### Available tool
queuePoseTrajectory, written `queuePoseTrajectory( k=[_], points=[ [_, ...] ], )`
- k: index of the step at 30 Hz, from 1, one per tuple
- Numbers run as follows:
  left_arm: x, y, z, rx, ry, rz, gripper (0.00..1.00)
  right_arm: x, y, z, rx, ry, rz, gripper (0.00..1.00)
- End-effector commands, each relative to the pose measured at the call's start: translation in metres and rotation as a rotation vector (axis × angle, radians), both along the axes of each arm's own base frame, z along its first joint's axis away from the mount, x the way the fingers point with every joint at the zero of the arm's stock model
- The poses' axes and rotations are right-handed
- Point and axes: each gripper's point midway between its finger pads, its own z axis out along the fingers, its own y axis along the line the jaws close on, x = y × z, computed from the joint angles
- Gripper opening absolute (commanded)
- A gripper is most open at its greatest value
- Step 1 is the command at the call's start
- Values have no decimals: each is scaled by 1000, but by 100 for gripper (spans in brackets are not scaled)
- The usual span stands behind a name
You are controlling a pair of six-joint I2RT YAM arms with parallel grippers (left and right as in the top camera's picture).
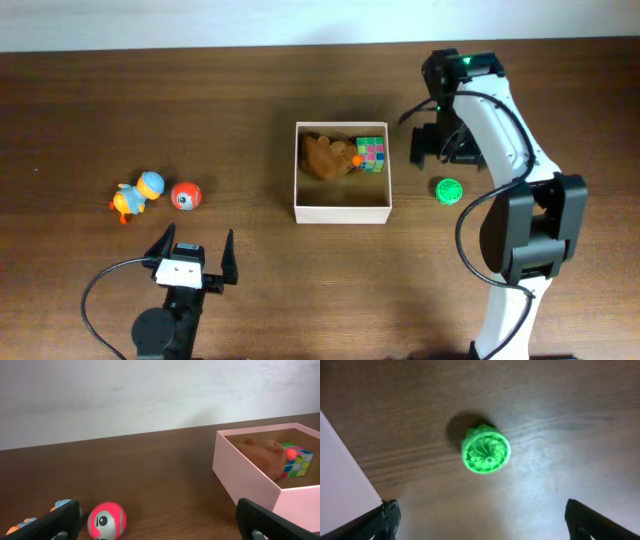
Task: Pack container
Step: 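Raise the right gripper and move it over the green spiky ball, then lower and close the right gripper on the green ball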
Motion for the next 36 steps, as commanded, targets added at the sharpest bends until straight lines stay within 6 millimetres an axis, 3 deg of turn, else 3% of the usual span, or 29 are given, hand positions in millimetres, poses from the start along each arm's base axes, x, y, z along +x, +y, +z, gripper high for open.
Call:
queuePoseTrajectory(
  k=[1, 11, 24, 36],
  points=[
    [0, 1, 0, 20, -4, 4, 99, -8, 2, -16, 35, 43, 85, 99],
    [0, 1, 0, 19, -4, 4, 99, 0, 14, -61, 120, -8, 172, 99],
    [0, 1, 0, 19, -4, 4, 99, -8, -20, -68, 154, 15, 59, 99],
    [0, 1, 0, 19, -4, 4, 99, -23, -20, -85, 197, 54, 71, 97]
  ],
)
